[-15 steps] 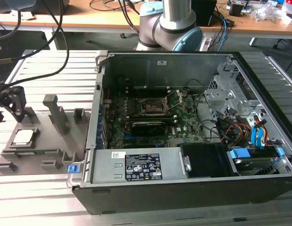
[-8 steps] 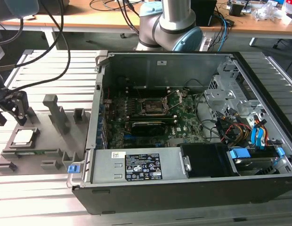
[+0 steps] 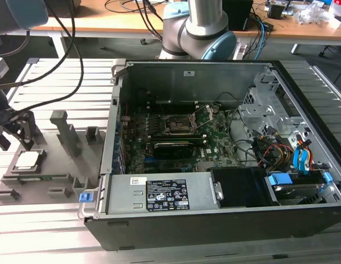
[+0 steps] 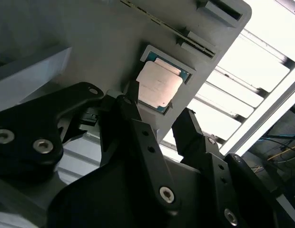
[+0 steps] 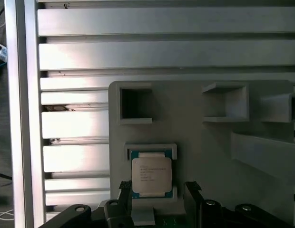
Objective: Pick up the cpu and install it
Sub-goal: 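Pick up the cpu and move it towards the insertion slot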
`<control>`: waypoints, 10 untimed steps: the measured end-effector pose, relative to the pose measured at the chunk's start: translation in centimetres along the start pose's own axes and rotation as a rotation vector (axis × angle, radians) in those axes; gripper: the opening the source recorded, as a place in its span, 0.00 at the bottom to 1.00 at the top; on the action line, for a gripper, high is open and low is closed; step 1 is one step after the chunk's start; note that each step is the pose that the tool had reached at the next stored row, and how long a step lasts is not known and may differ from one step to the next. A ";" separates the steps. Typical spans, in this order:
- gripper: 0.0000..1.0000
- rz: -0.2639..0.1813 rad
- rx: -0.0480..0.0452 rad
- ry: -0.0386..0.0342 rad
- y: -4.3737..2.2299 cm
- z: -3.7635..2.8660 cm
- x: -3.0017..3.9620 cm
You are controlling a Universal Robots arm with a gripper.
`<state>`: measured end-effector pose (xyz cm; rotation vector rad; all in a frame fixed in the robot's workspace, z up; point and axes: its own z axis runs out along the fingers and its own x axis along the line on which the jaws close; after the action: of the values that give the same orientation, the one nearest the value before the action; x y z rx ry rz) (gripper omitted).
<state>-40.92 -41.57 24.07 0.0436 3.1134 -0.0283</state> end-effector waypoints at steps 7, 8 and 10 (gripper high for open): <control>0.56 -0.076 0.0168 -0.0026 0.06 3.30 0.05; 0.56 -0.077 0.0167 -0.0027 0.06 3.46 0.05; 0.56 -0.078 0.0167 -0.0027 0.07 3.86 0.06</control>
<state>-40.87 -41.57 20.21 -0.0777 3.1106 -0.0559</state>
